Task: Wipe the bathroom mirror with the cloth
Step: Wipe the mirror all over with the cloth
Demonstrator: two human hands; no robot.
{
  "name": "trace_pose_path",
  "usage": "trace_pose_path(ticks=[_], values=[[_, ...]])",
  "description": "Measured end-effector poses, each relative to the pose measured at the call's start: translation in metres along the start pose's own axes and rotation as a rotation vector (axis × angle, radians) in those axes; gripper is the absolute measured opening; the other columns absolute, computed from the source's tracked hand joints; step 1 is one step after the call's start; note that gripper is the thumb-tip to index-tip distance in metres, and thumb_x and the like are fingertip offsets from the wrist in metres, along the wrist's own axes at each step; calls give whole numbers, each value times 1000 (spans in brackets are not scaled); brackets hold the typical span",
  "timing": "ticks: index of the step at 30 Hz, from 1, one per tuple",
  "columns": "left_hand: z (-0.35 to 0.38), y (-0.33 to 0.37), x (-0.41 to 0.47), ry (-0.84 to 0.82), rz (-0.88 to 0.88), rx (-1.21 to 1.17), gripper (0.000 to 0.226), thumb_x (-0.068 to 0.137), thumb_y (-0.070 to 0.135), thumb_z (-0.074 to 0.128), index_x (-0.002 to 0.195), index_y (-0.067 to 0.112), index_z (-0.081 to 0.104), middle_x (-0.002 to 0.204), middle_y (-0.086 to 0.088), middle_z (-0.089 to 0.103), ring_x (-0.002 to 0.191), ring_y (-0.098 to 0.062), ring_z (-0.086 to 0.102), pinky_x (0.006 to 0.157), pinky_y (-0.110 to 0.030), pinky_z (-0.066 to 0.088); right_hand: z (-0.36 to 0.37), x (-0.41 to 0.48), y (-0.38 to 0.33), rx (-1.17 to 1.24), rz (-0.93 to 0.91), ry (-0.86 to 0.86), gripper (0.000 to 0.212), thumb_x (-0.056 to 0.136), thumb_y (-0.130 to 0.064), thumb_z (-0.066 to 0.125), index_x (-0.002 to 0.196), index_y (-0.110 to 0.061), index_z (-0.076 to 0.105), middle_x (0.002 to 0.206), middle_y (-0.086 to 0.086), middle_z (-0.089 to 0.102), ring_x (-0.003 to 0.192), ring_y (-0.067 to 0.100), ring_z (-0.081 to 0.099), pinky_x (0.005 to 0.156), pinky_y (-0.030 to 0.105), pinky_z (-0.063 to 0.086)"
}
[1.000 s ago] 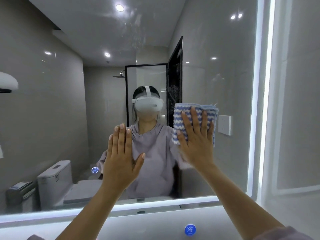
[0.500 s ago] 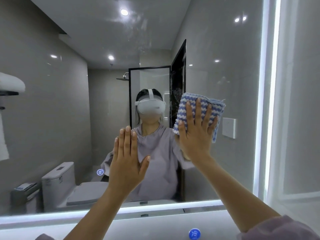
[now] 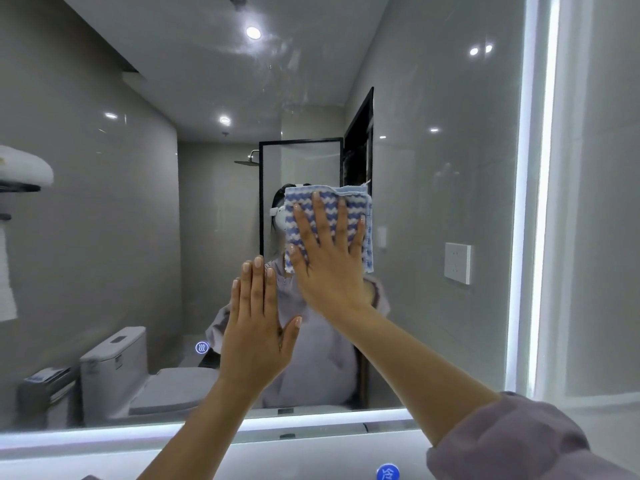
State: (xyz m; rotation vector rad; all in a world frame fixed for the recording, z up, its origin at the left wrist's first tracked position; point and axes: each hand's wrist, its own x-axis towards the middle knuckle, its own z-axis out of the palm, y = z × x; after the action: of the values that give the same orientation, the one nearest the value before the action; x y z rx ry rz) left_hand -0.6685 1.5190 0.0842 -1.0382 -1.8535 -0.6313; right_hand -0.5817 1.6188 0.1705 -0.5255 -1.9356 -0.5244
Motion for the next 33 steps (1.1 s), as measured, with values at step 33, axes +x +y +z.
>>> trace_pose_path(ticks=[33], values=[[0,-6,-3,-6,58,42,80,95,54,27,151,-2,12,161,-18,2,150,-30,1,122,-42,8,-23,-8,135,-19,255,55,65,98,-50,15,155,-22,3,162,7,-4,148,31,-8,118,47,-9]])
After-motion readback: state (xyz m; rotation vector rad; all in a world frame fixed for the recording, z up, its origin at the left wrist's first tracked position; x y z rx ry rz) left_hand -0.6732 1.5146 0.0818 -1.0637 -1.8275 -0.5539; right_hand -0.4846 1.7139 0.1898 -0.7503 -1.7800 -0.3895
